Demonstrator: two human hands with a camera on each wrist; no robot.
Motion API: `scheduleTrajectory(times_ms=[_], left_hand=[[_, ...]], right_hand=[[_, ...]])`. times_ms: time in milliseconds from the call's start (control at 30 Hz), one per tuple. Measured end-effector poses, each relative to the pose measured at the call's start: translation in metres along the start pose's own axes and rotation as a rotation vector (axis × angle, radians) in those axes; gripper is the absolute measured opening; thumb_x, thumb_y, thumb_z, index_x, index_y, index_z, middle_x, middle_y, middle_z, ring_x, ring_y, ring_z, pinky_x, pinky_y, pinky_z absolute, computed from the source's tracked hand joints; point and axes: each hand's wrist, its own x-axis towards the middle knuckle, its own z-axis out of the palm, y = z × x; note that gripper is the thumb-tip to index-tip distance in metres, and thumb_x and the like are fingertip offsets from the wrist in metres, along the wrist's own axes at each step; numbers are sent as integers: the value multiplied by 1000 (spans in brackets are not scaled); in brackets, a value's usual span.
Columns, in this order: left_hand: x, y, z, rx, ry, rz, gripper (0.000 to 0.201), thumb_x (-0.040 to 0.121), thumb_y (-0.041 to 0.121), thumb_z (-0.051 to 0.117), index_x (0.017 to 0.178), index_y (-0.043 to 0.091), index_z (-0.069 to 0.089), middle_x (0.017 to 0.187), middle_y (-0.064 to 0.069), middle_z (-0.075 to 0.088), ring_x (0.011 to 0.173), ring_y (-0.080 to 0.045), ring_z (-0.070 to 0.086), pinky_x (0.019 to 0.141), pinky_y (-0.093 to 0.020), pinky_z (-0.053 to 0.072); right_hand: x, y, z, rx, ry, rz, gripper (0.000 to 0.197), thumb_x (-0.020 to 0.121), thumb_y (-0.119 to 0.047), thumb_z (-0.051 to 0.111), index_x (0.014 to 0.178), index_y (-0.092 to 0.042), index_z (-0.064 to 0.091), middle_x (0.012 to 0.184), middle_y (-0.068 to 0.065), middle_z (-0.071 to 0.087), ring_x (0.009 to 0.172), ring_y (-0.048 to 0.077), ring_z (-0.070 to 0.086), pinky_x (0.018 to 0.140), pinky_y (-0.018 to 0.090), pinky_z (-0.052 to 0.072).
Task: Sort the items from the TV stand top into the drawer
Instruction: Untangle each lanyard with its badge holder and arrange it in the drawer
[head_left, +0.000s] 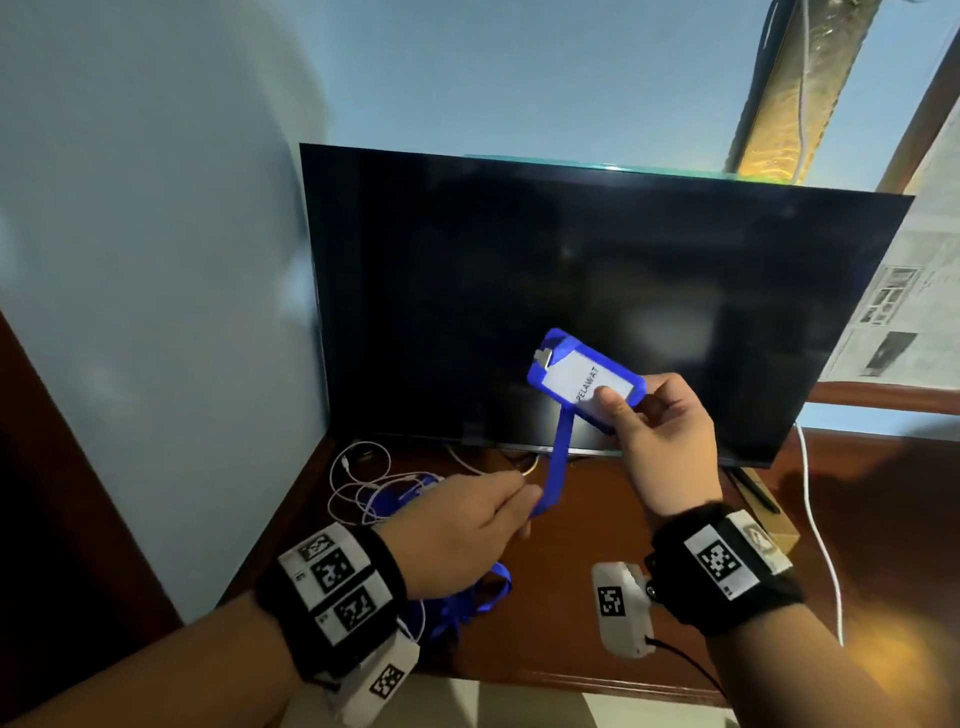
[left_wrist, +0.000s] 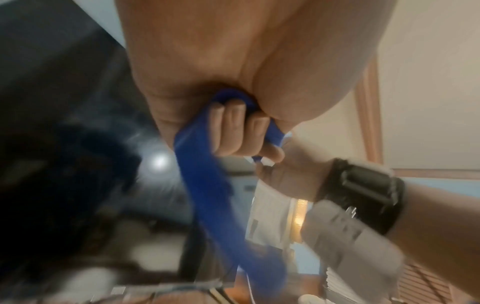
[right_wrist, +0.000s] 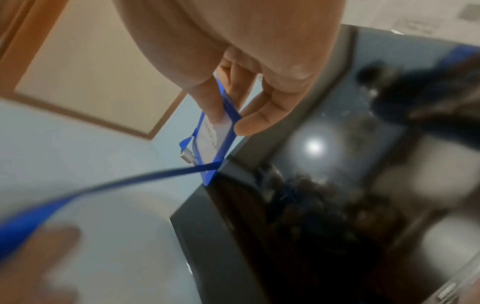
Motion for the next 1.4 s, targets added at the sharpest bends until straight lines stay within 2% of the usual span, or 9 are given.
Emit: scheduleTrajectory(times_ms=[200, 433, 567, 700, 867, 967, 1033, 1233, 1400], left_hand=[[-7, 59, -61, 281, 133, 123, 30, 98, 57, 52, 89, 29, 58, 72, 5, 62, 63, -9, 58, 58, -30, 46], [41, 39, -123, 350, 261, 103, 30, 103, 49, 51, 83, 29, 61, 69, 8, 55, 61, -4, 51, 58, -21, 34], [65, -5, -118, 300, 144, -99, 37, 102, 48, 53, 81, 23, 70, 66, 8, 58, 57, -3, 51, 57, -20, 37], [58, -37, -76, 95, -78, -217, 29, 88, 45, 53, 75, 22, 67, 84, 2, 69, 77, -15, 60, 77, -34, 49], [23, -22, -11, -294, -24, -271, 37, 109, 23, 43, 81, 16, 66, 61, 1, 50, 45, -6, 37, 47, -23, 31], [6, -3, 5, -287, 125, -242, 39, 110, 37, 40, 91, 13, 63, 54, 14, 50, 45, -5, 37, 51, -23, 35], [-4, 5, 6, -137, 208, -196, 34, 109, 43, 42, 97, 18, 63, 64, 13, 59, 53, -7, 47, 57, -27, 42], [-17, 32, -23, 516, 152, -26, 23, 106, 32, 50, 107, 19, 70, 98, 0, 69, 94, -17, 63, 88, -36, 51], [-11, 35, -69, 550, 134, 77, 18, 98, 36, 62, 99, 28, 78, 93, 11, 73, 89, -5, 66, 85, -30, 53]], right_hand=[[-21, 28, 4, -392, -279, -89, 19, 90, -19, 77, 83, -23, 59, 73, -6, 68, 68, 13, 64, 66, 42, 53], [-48, -2, 14, 2, -660, -7, 14, 90, 2, 74, 86, -10, 68, 77, -3, 73, 69, 4, 65, 68, 19, 50], [-42, -28, 11, 214, -594, -27, 12, 87, -1, 73, 86, -9, 65, 75, 0, 69, 62, 13, 61, 57, 26, 51], [-28, -39, 7, 412, -397, 21, 11, 87, -7, 72, 89, -3, 62, 78, 12, 66, 65, 28, 58, 54, 33, 48], [-23, -22, 11, 347, -194, 79, 14, 93, -4, 70, 85, -6, 59, 72, 2, 66, 64, 20, 61, 58, 34, 49], [-26, -5, 14, 234, -97, 83, 10, 93, -6, 72, 94, -3, 63, 84, 17, 75, 76, 28, 72, 69, 42, 58], [-30, 5, 14, 158, -83, 107, 11, 94, -8, 73, 92, -7, 62, 86, 13, 78, 79, 27, 76, 67, 40, 58], [-41, 27, 18, -304, -283, -47, 18, 91, -17, 76, 87, -28, 63, 77, -9, 72, 70, 6, 66, 64, 23, 51], [-55, 12, 19, -332, -642, -111, 7, 94, -24, 73, 97, -30, 71, 89, -13, 73, 84, 6, 70, 74, 23, 54]])
